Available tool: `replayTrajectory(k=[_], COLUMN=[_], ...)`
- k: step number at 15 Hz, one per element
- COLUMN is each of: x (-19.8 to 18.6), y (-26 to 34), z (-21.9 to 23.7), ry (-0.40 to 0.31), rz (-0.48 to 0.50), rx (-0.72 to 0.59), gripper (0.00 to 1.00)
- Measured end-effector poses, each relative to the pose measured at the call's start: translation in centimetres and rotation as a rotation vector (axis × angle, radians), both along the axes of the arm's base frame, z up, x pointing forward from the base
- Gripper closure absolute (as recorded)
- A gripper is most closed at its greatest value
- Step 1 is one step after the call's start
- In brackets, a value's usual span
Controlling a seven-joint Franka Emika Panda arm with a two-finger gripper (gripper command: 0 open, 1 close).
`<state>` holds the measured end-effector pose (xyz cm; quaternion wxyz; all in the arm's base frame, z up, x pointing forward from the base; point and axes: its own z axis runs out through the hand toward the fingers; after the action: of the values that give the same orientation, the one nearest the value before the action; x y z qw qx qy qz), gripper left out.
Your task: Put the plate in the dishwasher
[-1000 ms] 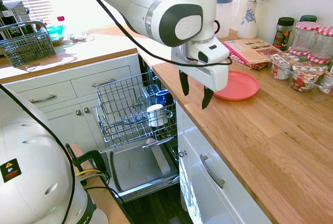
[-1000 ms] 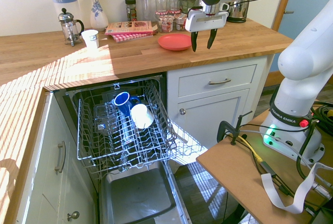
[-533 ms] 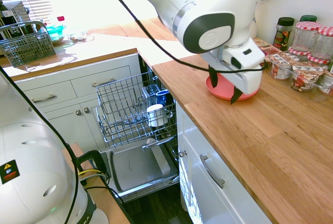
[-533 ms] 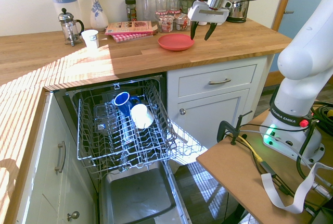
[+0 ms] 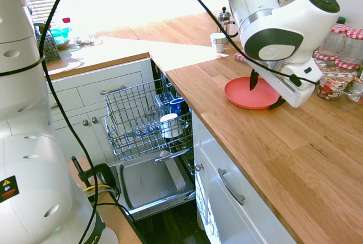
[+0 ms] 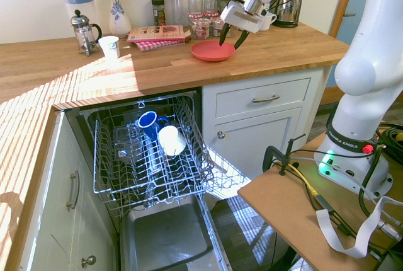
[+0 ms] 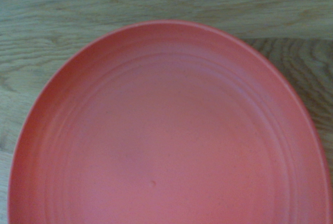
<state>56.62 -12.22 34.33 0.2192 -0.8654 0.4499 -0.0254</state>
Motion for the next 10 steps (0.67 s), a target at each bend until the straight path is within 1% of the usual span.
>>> replayTrajectory(k=[3, 10], x=[0.3, 0.48], y=[0.12, 0.43], z=[-0.77, -0.62], ry=[0.006, -0.003], rz=[0.0, 0.015], rx=[0.014, 0.021], gripper=[1.0, 1.0])
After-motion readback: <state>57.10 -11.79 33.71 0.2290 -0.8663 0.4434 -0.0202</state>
